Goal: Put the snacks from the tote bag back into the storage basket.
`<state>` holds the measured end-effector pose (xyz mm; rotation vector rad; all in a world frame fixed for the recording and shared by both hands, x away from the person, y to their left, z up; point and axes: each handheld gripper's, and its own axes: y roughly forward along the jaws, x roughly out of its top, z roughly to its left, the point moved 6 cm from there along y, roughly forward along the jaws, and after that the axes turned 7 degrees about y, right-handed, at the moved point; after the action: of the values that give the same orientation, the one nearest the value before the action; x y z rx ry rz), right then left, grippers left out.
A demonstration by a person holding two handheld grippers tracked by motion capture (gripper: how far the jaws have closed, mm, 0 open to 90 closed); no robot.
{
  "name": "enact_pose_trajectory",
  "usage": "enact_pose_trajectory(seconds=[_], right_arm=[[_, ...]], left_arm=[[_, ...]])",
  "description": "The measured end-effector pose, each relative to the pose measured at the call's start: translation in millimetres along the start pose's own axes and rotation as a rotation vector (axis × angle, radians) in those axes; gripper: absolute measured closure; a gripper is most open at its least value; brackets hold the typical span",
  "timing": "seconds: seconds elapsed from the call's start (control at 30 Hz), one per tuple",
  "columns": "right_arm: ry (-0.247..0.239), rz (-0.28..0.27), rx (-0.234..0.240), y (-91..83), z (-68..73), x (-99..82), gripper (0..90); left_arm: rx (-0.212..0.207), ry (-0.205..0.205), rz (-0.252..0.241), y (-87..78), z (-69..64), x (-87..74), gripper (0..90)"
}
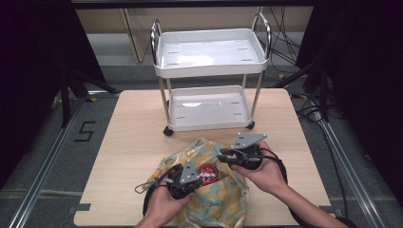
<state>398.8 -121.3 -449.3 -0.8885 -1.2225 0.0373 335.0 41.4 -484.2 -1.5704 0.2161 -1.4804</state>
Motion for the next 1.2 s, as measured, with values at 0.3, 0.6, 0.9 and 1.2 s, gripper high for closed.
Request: enact_pose_trajectory(seconds=[0.3,0.6,0.9,1.2], right_arm=[[-0.027,-0.01,0.044,2.3,10.0,3.6,66.6],[-0.035,0.056,0.095,15.3,18.9,-10.0,56.2],[0.008,0.102,0.106,19.5,15.9,-21.7,45.0],[-0.016,0.124,0.151,25.2,21.7,-34.3,36.8]], left_arm=[[-0.066,-0.018,-0.036,-1.8,-18.4,5.6,78.6],[-0.091,-0.007,0.004,11.6,-19.3,-3.0,78.2],[-0.112,-0.046,0.04,17.2,-20.3,-13.2,78.4],[-0.113,-0.057,0.06,14.1,-22.0,-21.2,78.4]])
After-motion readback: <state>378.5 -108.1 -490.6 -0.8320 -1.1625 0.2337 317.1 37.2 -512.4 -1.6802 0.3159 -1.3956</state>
